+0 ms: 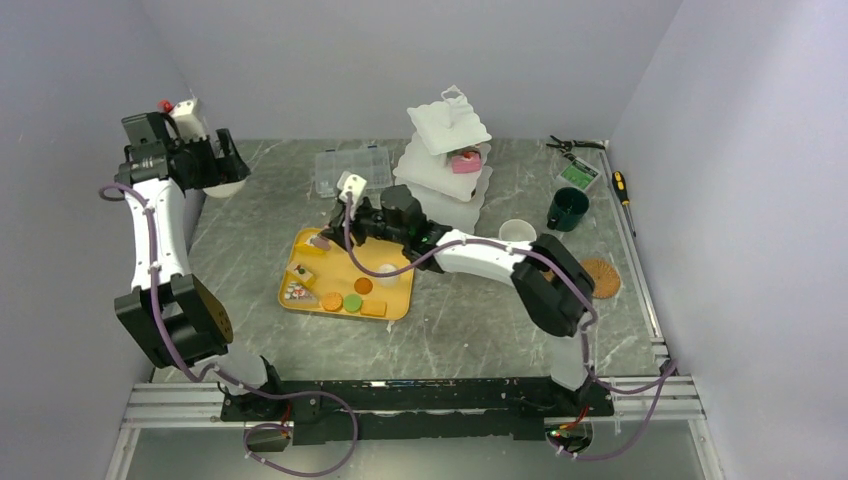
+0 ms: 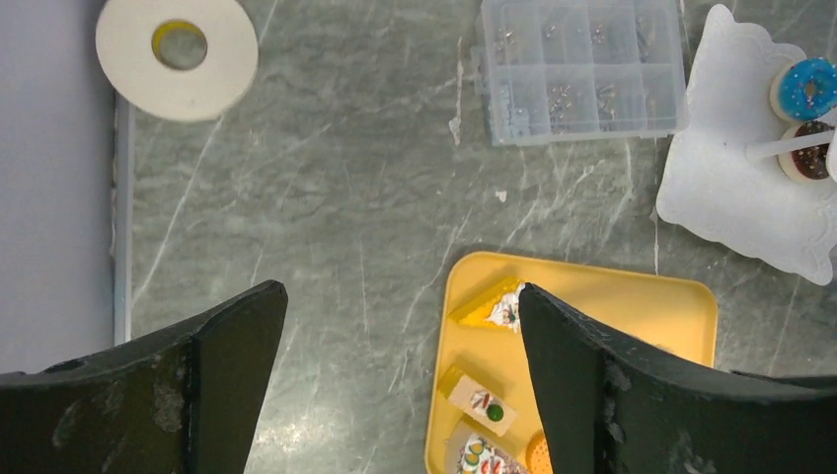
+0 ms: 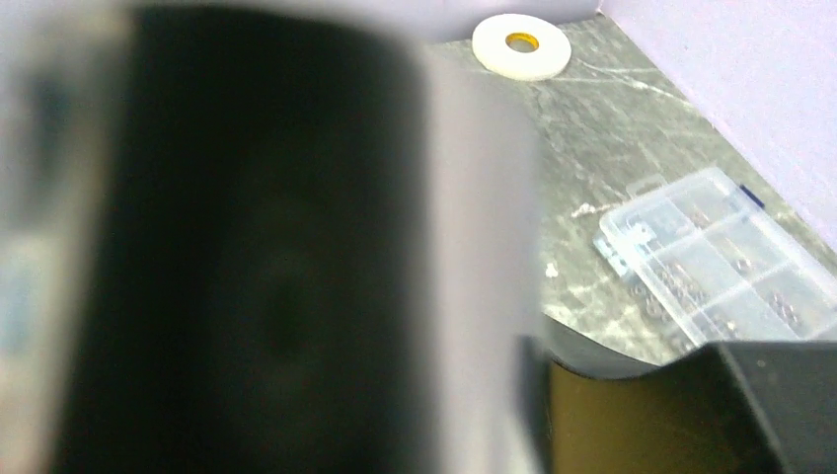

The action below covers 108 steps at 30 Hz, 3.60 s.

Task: Serve the afternoon tea
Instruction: Pick up the desert from the tray, then place the desert on the desert table.

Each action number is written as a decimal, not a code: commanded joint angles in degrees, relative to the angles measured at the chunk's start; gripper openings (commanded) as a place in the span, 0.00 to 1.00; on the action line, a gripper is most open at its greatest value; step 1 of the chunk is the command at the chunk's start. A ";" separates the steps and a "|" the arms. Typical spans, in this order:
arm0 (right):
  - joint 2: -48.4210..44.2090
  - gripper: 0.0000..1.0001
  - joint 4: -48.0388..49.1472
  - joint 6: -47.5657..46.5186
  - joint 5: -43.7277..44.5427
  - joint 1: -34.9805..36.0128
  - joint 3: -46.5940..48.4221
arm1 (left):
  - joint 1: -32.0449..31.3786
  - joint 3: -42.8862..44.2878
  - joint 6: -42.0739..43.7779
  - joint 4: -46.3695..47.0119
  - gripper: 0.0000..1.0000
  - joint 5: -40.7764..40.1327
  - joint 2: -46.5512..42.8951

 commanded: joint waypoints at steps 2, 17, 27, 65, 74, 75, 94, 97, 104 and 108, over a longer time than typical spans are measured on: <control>6.51 0.60 3.32 -4.99 -2.64 1.27 10.07 | 4.20 -1.20 1.18 0.14 0.93 9.05 -1.49; 18.15 0.63 2.82 -6.47 -2.88 1.34 19.77 | 7.73 -4.77 0.56 2.40 0.93 16.01 -2.74; 21.78 0.66 -1.45 -9.86 -5.34 1.29 23.10 | 8.98 -3.78 -0.17 2.45 0.93 18.64 -3.36; -12.96 0.34 14.26 -8.40 24.78 -3.76 -17.69 | 10.70 -4.07 -3.98 4.25 0.93 22.29 -4.08; -23.68 0.35 20.27 -7.99 35.78 -7.44 -32.79 | 10.76 -4.44 -4.04 4.36 0.93 22.69 -4.09; -24.40 0.35 20.46 -7.88 36.16 -7.96 -33.87 | 10.73 -4.52 -4.20 4.45 0.93 22.83 -4.10; -22.68 0.34 27.06 -7.59 36.49 -16.70 -38.81 | 10.79 -5.26 -5.13 5.78 0.93 24.46 -4.66; -20.94 0.34 28.20 -6.96 36.06 -17.19 -38.18 | 10.86 -5.89 -5.31 6.95 0.93 25.15 -5.04; -15.88 0.35 33.62 -5.68 36.63 -17.62 -37.94 | 10.82 -5.76 -5.85 7.10 0.93 26.14 -4.85; -13.37 0.35 37.28 -5.75 38.19 -17.70 -37.98 | 10.84 -5.97 -5.50 7.26 0.93 26.23 -4.89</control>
